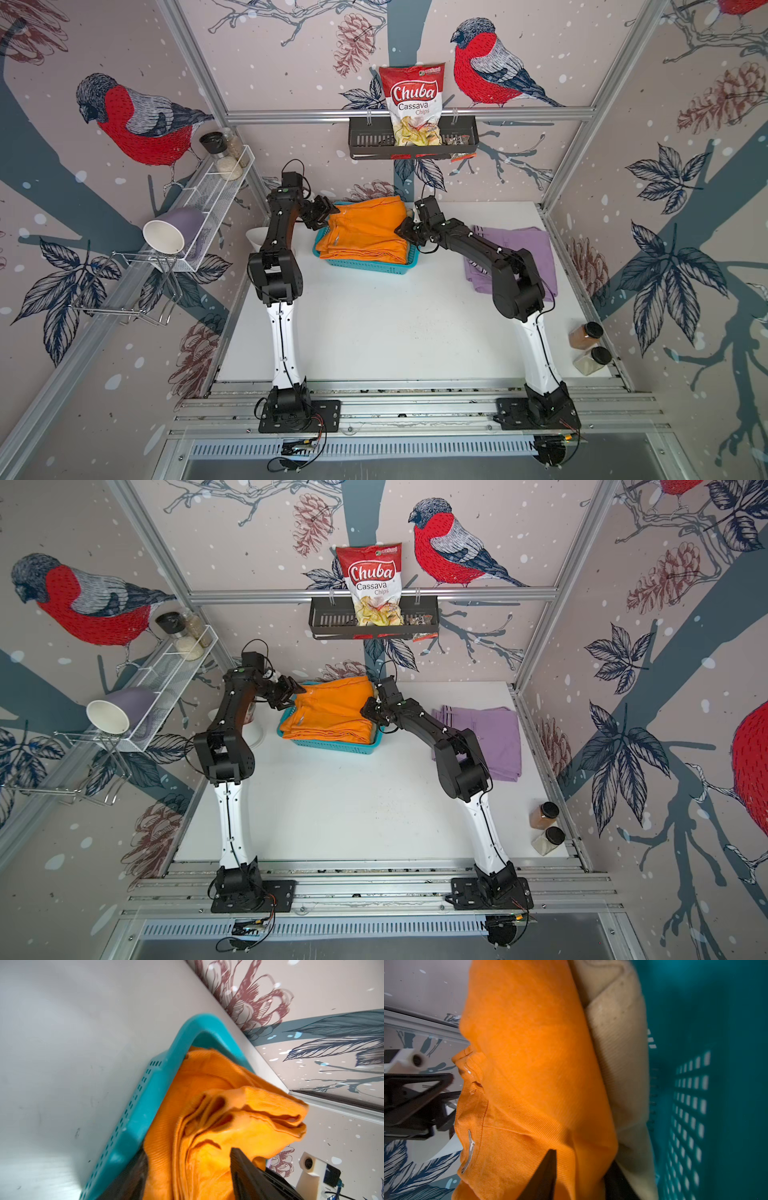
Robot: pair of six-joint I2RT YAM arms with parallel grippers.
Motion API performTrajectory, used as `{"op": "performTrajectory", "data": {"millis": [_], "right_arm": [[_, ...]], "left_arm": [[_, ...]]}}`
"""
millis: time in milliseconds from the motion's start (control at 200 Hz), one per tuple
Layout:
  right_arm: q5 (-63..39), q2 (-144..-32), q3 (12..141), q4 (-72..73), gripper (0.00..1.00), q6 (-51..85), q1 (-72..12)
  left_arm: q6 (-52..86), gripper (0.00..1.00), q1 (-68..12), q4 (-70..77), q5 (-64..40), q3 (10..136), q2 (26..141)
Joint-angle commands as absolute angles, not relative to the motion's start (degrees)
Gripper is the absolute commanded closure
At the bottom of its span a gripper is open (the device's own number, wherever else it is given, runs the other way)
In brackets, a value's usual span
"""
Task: Put the folded long pants in the basket
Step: Place the long pant in the basket, then move the long pant to the center of the board.
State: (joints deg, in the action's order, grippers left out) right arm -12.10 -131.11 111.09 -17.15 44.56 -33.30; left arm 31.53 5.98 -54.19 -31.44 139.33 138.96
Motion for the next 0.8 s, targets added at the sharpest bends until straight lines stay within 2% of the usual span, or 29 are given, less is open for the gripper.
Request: {"op": "performTrajectory", "data": {"millis": [0, 150, 240, 325, 420, 590, 670, 795], "right_arm": [[-4.6, -128.9, 113.0, -25.4, 0.40, 40.4, -33.2], [-2.8, -123.0, 113.2, -28.2, 0.21, 39.9, -32.9], [-1.8, -115.8, 106.3, -25.8, 0.17, 40.5, -32.9], [0.5, -105.7, 92.9, -20.4, 0.13, 43.4, -32.6], [1.2, -91.5, 70.4, -8.5, 0.08, 51.1, -30.1], [-1.6, -71.3, 31.2, 16.2, 0.09, 67.4, -20.3], [-4.3, -68.4, 23.0, 20.6, 0.09, 68.8, -15.3], [-10.1, -71.4, 21.4, 19.1, 0.08, 66.6, -10.1]], "left_arm": [[29.9, 0.17, 5.6, -51.9, -27.4, 136.9, 133.6], [27.6, 0.16, 3.7, -53.5, -25.8, 131.8, 124.2], [26.4, 0.16, 1.9, -51.8, -25.3, 123.2, 116.2], [27.7, 0.16, 1.2, -45.7, -27.3, 110.4, 107.6], [29.2, 0.16, 1.2, -36.8, -30.5, 96.7, 99.5], [28.7, 0.16, 1.2, -32.1, -30.9, 85.6, 90.9], [28.9, 0.16, 1.2, -30.9, -32.1, 82.3, 88.9], [28.8, 0.17, 1.2, -29.9, -33.3, 78.8, 86.4]]}}
